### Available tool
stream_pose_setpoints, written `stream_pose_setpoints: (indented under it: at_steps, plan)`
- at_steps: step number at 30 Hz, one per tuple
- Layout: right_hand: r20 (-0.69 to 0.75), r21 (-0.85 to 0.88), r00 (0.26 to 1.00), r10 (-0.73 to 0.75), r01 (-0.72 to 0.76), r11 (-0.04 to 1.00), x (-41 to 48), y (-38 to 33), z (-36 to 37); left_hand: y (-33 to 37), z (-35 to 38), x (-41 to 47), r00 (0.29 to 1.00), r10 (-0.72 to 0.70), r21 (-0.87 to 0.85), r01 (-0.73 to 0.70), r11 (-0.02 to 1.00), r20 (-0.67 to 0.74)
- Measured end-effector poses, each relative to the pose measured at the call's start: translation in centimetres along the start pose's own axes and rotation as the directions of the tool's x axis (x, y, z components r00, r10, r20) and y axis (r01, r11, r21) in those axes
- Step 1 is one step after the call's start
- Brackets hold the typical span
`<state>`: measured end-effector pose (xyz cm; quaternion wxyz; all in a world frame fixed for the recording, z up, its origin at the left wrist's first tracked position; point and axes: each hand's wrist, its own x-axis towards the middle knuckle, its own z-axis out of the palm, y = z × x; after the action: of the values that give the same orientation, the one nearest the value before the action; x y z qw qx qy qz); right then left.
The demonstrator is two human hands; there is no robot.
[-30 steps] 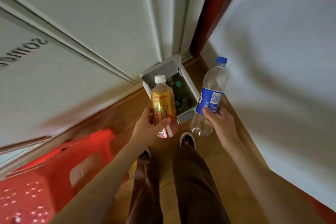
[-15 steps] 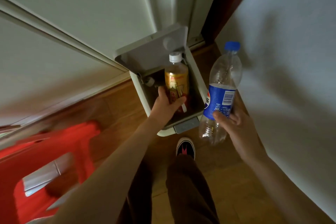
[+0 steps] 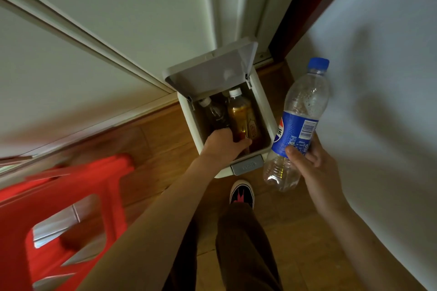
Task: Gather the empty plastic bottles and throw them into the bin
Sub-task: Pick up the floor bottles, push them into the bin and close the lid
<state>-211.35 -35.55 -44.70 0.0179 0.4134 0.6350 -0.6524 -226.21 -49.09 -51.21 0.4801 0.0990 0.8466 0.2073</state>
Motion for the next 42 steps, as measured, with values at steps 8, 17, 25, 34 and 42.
stream_pose_setpoints:
  at_steps: [8,17,25,34,42]
  plan:
    - [0.115,-0.008,0.992,0.060,-0.059,0.998,-1.5,-1.3,1.6,-3.0,-4.5,-4.3,0.846,0.179,-0.148,-0.287,0.946,-0.502]
    - [0.179,-0.175,0.966,0.185,-0.154,0.973,-0.4,-0.4,5.8,-6.2,-4.3,-3.0,0.926,-0.077,-0.485,-0.121,0.866,-0.368]
    - [0.167,-0.450,0.968,0.185,-0.092,0.888,2.9,0.1,8.5,-7.1,-3.2,-2.5,0.941,-0.060,-0.573,-0.152,0.805,-0.333]
    - [0.071,-0.544,0.982,0.178,-0.111,0.832,4.6,-0.4,10.0,-7.5,-3.2,-2.2,0.947,-0.073,-0.601,-0.139,0.787,-0.313]
    - [0.020,-0.484,0.968,0.251,-0.210,0.850,8.0,0.0,11.4,-7.6,-3.2,-2.2,0.945,-0.061,-0.611,-0.158,0.776,-0.321]
